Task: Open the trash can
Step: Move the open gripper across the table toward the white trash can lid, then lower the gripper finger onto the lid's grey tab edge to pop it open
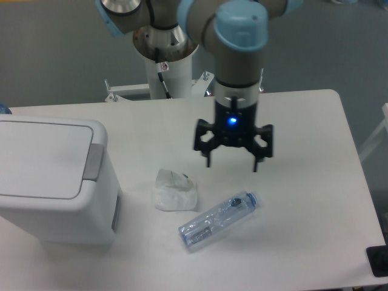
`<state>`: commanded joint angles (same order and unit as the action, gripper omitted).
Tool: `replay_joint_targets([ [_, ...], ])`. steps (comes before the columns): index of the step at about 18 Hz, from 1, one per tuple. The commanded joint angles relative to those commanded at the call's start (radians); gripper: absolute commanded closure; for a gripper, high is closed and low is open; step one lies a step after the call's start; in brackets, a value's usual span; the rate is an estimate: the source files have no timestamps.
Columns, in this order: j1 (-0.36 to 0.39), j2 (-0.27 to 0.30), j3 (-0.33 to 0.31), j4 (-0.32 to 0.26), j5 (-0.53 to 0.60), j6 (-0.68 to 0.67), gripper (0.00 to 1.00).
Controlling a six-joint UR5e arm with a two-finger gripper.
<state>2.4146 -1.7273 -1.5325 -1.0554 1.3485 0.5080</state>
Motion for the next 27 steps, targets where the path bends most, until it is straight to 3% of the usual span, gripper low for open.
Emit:
replay_joint_targets([
  [6,-0.086,-0.003,0.051,0.006,-0.097,-0.187,0.00],
  [11,-0.155,-0.006,0.045,0.006,-0.108,-0.305,0.00],
  [27,-0.193,0.012,-0.009,0.014,-0.057,-0.312,0.00],
])
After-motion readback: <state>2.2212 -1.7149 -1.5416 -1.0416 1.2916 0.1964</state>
